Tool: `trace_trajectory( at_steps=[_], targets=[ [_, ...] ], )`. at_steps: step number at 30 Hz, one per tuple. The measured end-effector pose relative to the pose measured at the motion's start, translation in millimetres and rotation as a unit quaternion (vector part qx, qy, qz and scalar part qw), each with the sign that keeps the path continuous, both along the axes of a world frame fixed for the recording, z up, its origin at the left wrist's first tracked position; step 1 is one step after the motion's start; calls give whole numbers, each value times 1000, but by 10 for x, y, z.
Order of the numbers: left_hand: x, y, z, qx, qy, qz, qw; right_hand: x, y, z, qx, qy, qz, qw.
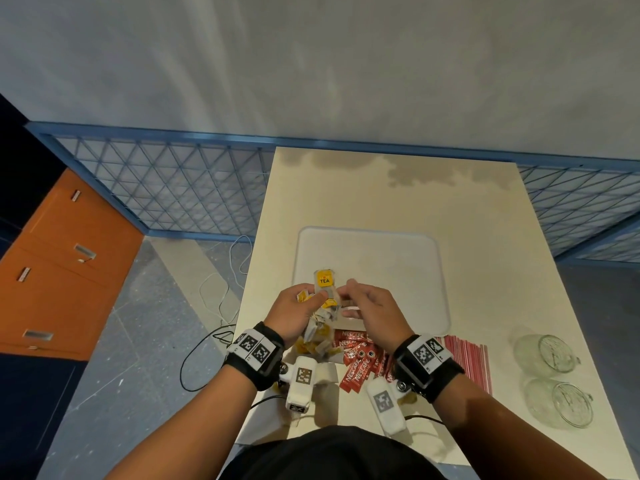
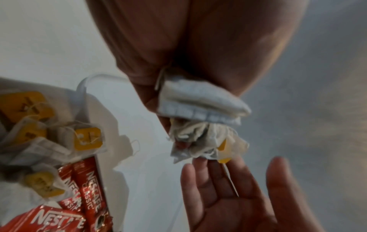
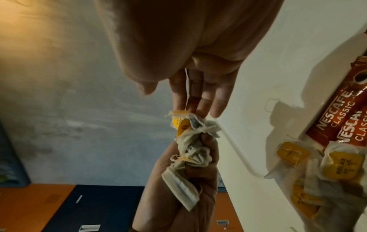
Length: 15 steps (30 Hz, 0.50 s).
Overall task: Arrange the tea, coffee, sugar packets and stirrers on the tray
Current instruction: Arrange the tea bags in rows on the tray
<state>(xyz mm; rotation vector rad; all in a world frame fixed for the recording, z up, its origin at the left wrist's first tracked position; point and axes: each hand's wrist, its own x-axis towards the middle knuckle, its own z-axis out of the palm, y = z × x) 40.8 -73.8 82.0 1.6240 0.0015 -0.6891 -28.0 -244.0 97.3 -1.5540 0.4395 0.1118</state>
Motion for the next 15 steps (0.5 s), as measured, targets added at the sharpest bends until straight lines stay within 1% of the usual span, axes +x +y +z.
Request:
trace_trajectory(
  at_steps=[2, 6, 8, 10, 13, 15],
  targets=[
    [12, 37, 0, -9, 10, -3, 1000, 12, -43, -16, 19, 6, 20, 1000],
    [20, 65, 6, -28, 13, -21, 999, 32, -94, -77, -36, -14, 54, 998],
    [28, 67, 25, -32, 8, -36, 999, 56, -103, -110, -79, -21, 66, 994],
    [46, 67, 27, -33, 9, -37, 999, 89, -126, -116, -105, -15, 87, 991],
    [75, 78, -6, -25, 9, -30, 999, 135, -143, -138, -68, 11, 127, 990],
    [94, 86, -47, -14, 12, -23, 1000, 144, -145, -207, -71, 24, 148, 986]
  ],
)
